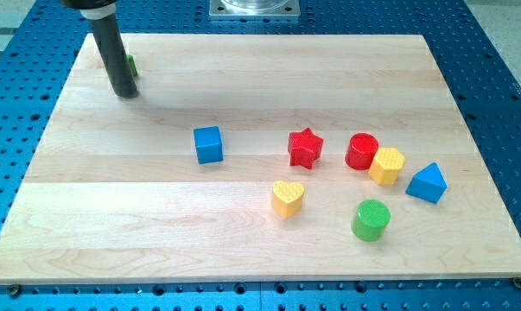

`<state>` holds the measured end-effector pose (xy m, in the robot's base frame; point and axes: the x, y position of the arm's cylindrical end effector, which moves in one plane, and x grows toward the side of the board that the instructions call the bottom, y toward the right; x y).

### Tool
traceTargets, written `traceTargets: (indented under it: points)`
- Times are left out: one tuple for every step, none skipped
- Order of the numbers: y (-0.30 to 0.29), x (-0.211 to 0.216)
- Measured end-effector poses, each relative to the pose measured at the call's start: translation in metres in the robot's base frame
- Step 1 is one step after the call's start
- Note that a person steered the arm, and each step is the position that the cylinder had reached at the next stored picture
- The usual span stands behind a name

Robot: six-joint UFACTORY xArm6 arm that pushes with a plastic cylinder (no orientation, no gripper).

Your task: Move the green star to the top left of the board

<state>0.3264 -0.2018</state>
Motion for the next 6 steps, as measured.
traceTargets:
  points:
    - [0.016, -0.047]
    - [0.009, -0.062]
    - [-0.006, -0.007]
    - [-0.017, -0.016]
    - [-0.003, -0.053]
    - [-0.009, -0.045]
